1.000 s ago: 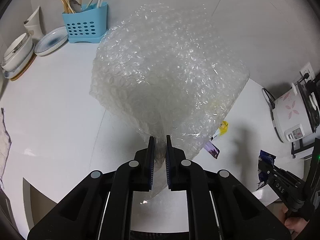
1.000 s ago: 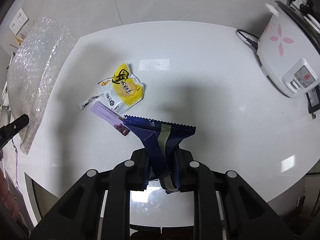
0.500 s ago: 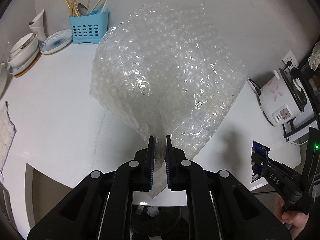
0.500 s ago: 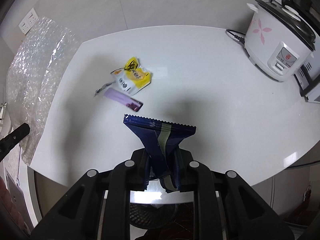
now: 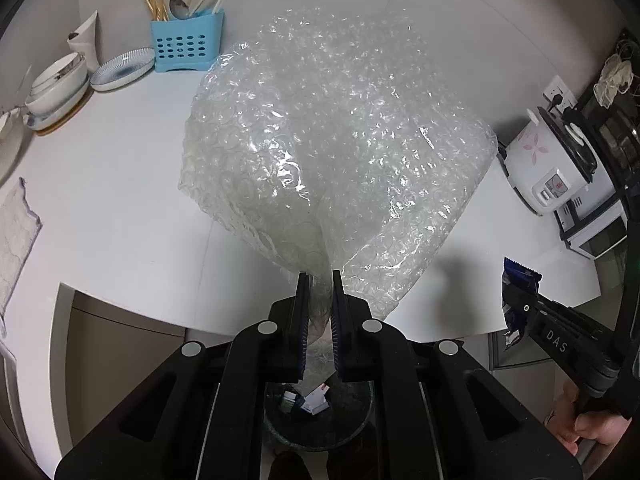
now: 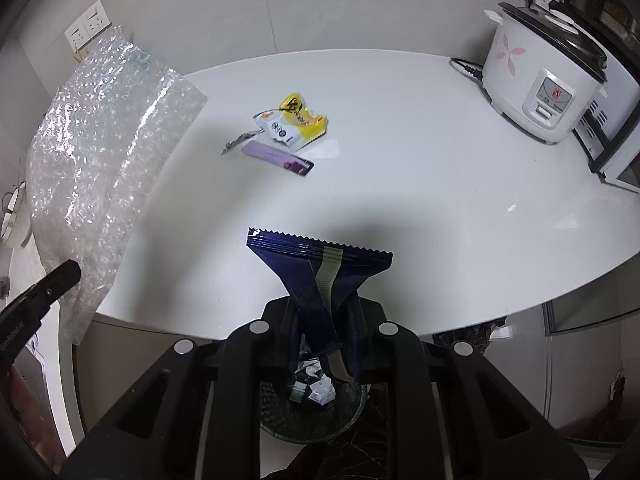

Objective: Collect trash
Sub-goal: 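Lift the bubble wrap and blue packet and carry both down over the wastebasket, then open the right tool to drop the blue snack packet into the wastebasket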

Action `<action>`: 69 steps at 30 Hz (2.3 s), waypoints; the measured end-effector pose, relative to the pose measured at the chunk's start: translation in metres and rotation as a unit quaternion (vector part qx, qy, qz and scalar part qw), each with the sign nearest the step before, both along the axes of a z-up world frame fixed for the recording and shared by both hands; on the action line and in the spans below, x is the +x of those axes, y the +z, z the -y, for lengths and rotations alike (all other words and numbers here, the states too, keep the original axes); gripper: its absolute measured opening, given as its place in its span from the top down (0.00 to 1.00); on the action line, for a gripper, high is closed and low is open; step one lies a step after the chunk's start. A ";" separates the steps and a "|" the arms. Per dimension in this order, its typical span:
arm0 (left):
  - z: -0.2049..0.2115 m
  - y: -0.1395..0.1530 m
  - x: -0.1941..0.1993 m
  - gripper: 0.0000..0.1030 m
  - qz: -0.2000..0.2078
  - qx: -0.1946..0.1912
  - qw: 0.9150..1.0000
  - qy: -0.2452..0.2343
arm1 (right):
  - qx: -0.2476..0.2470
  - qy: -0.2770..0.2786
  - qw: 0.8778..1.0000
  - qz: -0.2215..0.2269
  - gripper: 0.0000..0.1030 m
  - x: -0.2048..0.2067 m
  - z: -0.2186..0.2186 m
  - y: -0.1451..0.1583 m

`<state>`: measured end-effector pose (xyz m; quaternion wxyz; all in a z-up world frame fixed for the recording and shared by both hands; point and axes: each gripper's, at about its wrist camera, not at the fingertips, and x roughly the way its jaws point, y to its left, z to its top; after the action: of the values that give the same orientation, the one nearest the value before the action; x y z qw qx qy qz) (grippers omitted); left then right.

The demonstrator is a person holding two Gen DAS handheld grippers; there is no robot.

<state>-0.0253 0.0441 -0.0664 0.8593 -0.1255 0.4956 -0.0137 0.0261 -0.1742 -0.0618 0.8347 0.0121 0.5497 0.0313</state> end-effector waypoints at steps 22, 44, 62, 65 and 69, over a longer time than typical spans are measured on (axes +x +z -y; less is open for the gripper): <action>0.009 -0.050 -0.097 0.91 -0.011 0.007 1.000 -0.023 | 0.018 0.054 0.998 0.004 0.83 -0.090 -0.012 -0.036; 0.008 -0.152 -0.147 0.91 -0.040 0.020 0.999 -0.017 | 0.035 0.111 0.993 -0.034 0.83 -0.136 -0.025 -0.142; 0.006 -0.226 -0.151 0.91 -0.093 0.026 0.995 -0.001 | 0.044 0.136 0.985 -0.091 0.65 -0.128 -0.041 -0.223; 0.005 -0.233 -0.150 0.91 -0.102 0.028 0.994 0.001 | 0.046 0.140 0.984 -0.097 0.58 -0.129 -0.042 -0.229; 0.003 -0.238 -0.148 0.91 -0.113 0.029 0.993 0.001 | 0.045 0.143 0.984 -0.098 0.44 -0.130 -0.040 -0.232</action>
<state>-0.1731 0.0409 -0.3046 0.8014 -0.1022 0.5892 0.0157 -0.1040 -0.1339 -0.2943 0.7620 -0.0262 0.6232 0.1738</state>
